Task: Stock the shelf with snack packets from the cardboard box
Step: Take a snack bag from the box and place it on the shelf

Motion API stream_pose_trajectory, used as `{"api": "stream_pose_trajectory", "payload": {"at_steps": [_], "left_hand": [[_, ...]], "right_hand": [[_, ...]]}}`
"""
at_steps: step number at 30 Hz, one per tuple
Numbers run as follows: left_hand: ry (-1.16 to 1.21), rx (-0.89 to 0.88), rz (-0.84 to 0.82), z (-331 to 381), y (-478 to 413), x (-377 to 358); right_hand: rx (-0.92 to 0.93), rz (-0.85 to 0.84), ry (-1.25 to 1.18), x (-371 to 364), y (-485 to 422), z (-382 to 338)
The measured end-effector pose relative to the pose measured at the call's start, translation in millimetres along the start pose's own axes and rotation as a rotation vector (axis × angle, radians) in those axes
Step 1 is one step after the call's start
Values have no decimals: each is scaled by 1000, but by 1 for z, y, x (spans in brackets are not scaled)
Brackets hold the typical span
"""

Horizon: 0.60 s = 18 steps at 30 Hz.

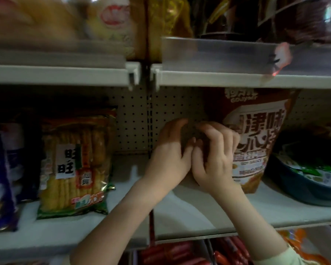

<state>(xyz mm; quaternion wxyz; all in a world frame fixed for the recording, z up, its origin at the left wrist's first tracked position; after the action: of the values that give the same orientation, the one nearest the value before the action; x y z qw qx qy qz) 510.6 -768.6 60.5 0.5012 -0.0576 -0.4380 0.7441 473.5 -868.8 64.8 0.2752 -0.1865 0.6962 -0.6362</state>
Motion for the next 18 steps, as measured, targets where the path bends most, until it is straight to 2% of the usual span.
{"api": "stream_pose_trajectory", "payload": {"at_steps": [5, 8, 14, 18], "left_hand": [[-188, -36, 33, -28, 13, 78], [-295, -80, 186, -49, 20, 145], [-393, -21, 241, -93, 47, 263], [-544, 122, 266, -135, 76, 335]], "right_hand": [[29, -112, -207, -48, 5, -74], [21, -160, -361, -79, 10, -130], [35, -229, -668, -116, 25, -251], [-29, -322, -859, -138, 51, -339]]}}
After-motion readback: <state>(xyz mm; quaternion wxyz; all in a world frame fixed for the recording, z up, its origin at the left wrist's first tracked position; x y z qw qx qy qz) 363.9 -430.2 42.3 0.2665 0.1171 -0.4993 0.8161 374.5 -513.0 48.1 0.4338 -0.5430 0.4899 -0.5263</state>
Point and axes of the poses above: each hand's wrist, its own y-axis away from the middle knuckle, its own x-axis out of the back of the hand, z = x × y, the point moved 8 cm from there along -y, towards the middle knuckle, and after that the axes turned 15 degrees about z, right-handed, at the moved point
